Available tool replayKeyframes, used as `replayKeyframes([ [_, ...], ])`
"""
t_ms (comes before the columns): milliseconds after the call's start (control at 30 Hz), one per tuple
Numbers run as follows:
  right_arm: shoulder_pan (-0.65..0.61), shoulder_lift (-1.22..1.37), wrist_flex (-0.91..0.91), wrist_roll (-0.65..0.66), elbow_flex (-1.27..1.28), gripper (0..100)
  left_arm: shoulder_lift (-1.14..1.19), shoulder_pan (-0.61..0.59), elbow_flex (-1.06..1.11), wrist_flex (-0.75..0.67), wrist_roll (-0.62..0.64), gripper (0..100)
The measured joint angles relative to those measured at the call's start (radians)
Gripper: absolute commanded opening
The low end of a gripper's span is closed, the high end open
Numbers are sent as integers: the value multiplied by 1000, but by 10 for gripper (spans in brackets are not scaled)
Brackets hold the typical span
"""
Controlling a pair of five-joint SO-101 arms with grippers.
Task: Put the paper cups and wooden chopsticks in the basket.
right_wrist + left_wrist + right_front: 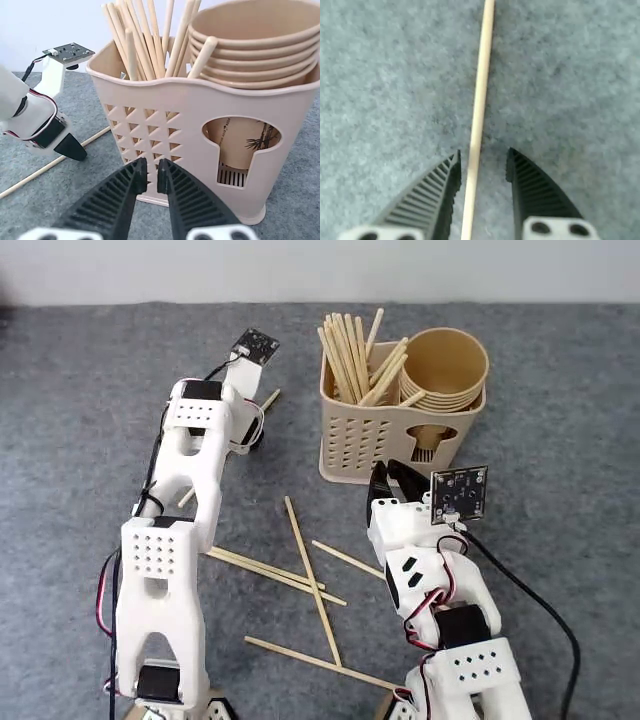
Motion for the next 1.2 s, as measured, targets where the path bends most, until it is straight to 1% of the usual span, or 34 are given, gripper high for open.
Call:
replayKeyframes([
  [67, 0, 0, 0, 0, 0, 53, 32, 3, -38, 6, 0, 70],
  [167, 0, 0, 0, 0, 0, 53, 71, 17, -104, 54, 2, 14],
  [533, 0, 0, 0, 0, 0, 53, 230, 31, -405, 232, 5, 13],
  [667, 0, 0, 0, 0, 0, 53, 253, 18, -537, 382, 0, 13],
  [767, 0, 0, 0, 0, 0, 53, 258, 18, -675, 480, 0, 13],
  [933, 0, 0, 0, 0, 0, 53, 258, 2, -913, 506, 0, 13],
  [1100, 0, 0, 0, 0, 0, 53, 242, -2, -925, 511, 2, 13],
  [1200, 0, 0, 0, 0, 0, 53, 180, -5, -925, 511, 78, 13],
])
